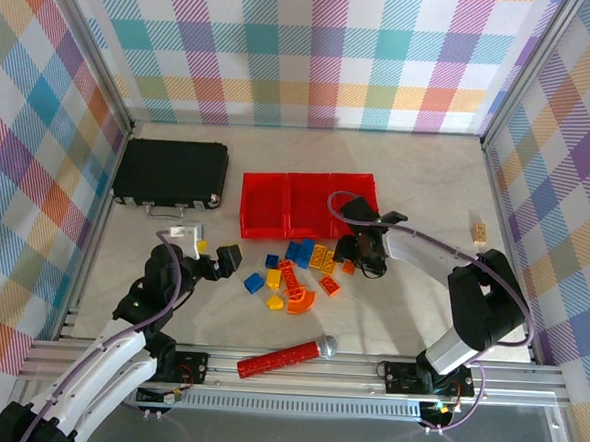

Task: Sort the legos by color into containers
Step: Pick up the lego from the center of the table.

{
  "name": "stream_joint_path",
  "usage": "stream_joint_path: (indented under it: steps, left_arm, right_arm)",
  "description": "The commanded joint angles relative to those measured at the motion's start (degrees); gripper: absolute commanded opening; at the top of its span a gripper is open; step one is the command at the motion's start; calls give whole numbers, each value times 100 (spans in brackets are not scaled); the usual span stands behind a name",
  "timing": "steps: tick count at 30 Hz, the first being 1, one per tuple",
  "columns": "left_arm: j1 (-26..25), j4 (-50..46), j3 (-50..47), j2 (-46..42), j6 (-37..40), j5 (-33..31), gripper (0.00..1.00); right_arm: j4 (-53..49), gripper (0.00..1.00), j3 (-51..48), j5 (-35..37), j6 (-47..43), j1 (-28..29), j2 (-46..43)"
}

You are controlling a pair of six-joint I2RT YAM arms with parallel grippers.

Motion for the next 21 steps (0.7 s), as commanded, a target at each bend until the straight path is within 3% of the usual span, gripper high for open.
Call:
stream_joint_path:
  steps: [1, 10, 21]
  left_arm:
    - [-35, -339, -14, -269, -62, 159, 100]
    - [-35, -727, -92, -896, -107, 71, 100]
    - [-35, -714, -129, -899, -131, -11, 100]
  right_arm:
    - [-145, 72, 122, 74, 122, 70, 152]
    - [-15, 69, 139, 107, 285, 239, 400]
    - [87, 63, 9, 244, 283, 258, 506]
